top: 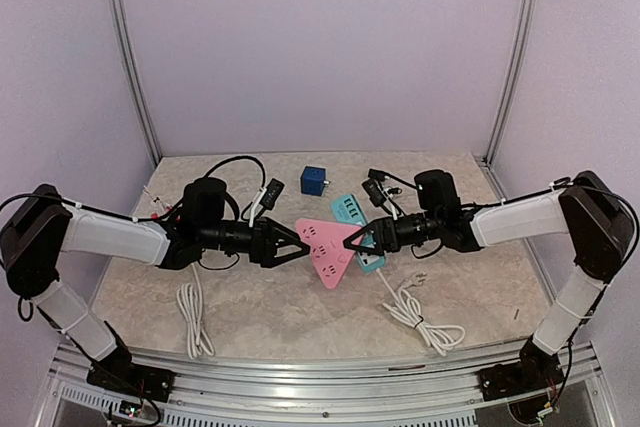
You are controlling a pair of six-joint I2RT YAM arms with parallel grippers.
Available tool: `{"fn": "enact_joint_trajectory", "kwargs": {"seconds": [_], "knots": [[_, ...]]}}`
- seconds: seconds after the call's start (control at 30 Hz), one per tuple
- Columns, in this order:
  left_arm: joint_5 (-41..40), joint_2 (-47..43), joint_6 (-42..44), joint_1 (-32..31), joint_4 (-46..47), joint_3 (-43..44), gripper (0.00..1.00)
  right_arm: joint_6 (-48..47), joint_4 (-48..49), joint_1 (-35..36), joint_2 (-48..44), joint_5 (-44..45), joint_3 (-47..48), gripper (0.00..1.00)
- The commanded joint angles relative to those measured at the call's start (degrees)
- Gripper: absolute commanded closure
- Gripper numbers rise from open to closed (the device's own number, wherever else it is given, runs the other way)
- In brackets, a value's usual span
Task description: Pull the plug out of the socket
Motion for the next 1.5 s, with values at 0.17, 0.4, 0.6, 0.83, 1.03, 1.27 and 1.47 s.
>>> {"fn": "enact_joint_trajectory", "kwargs": {"seconds": [0.17, 0.4, 0.6, 0.83, 1.03, 1.27, 1.47], "knots": [[6.2, 0.3, -3.0, -1.3, 11.6, -0.8, 0.19, 4.3, 12.5, 2.4, -2.2, -7.5, 0.9, 1.0], [6.3, 0.0, -4.1, -2.1, 13.5, -0.4, 0.36, 5.9, 15.7, 3.4, -2.1, -9.9, 0.8, 1.0], [5.9, -0.3, -4.0, -2.4, 13.7, 0.6, 0.48, 6.5, 16.9, 4.2, -1.5, -10.7, 1.4, 1.0], [8.0, -0.9, -3.8, -2.5, 15.4, -0.2, 0.77, 7.8, 18.3, 4.2, -1.4, -12.0, 1.7, 0.91], [9.8, -1.6, -4.0, -2.4, 15.5, -0.5, 0.91, 7.7, 16.9, 4.2, -2.4, -12.5, 2.8, 0.4], [11.1, -2.6, -1.9, -2.3, 12.1, -0.2, 1.0, 5.7, 13.1, 3.7, -4.3, -13.0, 4.5, 0.21], [11.5, -3.1, -0.4, -2.3, 9.6, -0.4, 1.0, 5.4, 12.1, 3.0, -4.8, -13.5, 5.6, 0.22]]}}
